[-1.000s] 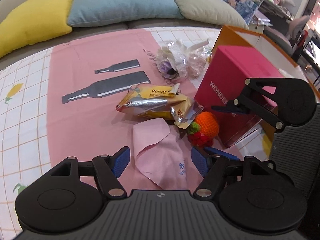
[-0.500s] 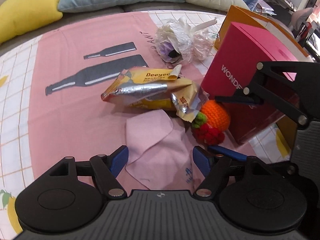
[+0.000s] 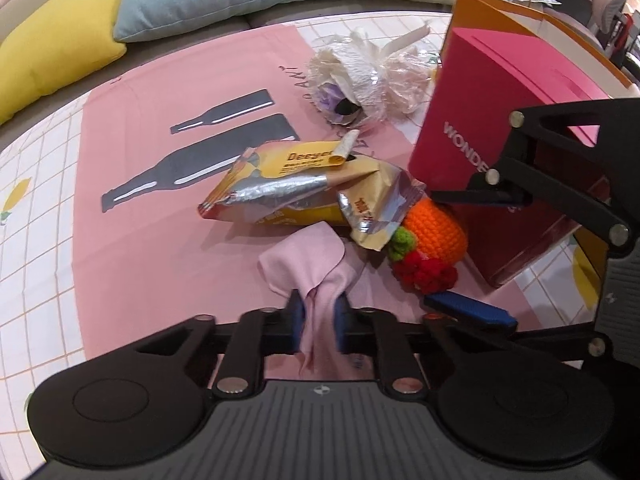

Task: Organize soft objects
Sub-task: 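Grasp the pink cloth with the left tool while the right tool grasps the orange knitted fruit, then carry the pink cloth and orange fruit over the white box and open both tools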

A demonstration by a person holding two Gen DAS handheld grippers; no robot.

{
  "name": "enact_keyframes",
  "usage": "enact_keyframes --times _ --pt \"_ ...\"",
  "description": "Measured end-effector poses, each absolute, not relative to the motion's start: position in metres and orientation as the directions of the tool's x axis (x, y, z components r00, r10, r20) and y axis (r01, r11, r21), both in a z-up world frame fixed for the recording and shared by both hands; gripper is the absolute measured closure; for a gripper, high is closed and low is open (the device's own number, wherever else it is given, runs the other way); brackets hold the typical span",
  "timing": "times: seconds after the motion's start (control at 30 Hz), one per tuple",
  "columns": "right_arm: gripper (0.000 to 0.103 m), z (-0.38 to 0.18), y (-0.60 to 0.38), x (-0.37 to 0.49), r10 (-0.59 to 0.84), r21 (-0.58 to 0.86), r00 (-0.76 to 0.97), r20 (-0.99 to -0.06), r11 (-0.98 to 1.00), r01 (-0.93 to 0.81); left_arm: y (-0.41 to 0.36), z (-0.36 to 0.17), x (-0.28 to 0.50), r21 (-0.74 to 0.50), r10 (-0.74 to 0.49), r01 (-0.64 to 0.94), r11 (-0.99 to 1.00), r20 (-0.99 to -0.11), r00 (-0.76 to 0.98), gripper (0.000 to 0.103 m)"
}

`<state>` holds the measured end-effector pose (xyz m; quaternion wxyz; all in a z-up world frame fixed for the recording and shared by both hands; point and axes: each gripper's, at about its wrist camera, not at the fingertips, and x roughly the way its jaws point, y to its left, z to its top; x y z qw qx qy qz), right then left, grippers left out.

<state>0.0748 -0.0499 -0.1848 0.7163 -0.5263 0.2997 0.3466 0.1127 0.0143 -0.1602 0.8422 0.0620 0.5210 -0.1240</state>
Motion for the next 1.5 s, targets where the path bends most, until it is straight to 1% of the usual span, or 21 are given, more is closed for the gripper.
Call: enact_keyframes --times 0.07,0.17,0.5,0.7,0.93,1.13,1.37,1.5 --pt "0.054 -0.183 -0.050 0.076 0.184 -0.540 0.575 -0.797 0.209 -0.815 0.015 -0.160 0.112 -0.023 -0.133 0.254 0.967 -0.896 0.424 0.097" --pt "0.054 -0.177 -0.050 0.075 0.192 -0.527 0.570 -0.799 0.230 -0.818 0.017 -0.155 0.106 0.004 -0.099 0.227 0.974 -0.892 0.441 0.098" --pt "0.054 -0.138 -0.057 0.061 0.257 -0.427 0.524 -0.812 0.349 -0.834 0.032 -0.117 0.073 -0.058 -0.125 0.155 0.986 -0.872 0.474 0.097" --pt "0.054 -0.106 -0.070 0.052 0.299 -0.353 0.518 -0.801 0.463 -0.813 0.028 -0.091 0.050 -0.088 -0.150 0.145 0.986 -0.847 0.509 0.097" --pt "0.054 -0.072 -0.096 0.039 0.318 -0.294 0.551 -0.771 0.590 -0.752 0.015 -0.062 0.035 -0.086 -0.173 0.179 0.980 -0.809 0.561 0.097" --pt "0.054 -0.049 -0.132 0.037 0.313 -0.241 0.590 -0.744 0.698 -0.674 -0.005 -0.034 0.031 -0.108 -0.230 0.232 0.967 -0.765 0.602 0.097" --pt "0.054 -0.026 -0.174 0.035 0.269 -0.249 0.667 -0.695 0.780 -0.573 -0.040 -0.002 0.043 -0.135 -0.316 0.318 0.939 -0.704 0.636 0.097" --pt "0.054 -0.016 -0.204 0.042 0.217 -0.269 0.705 -0.675 0.818 -0.509 -0.066 0.009 0.052 -0.112 -0.350 0.380 0.918 -0.680 0.644 0.097"
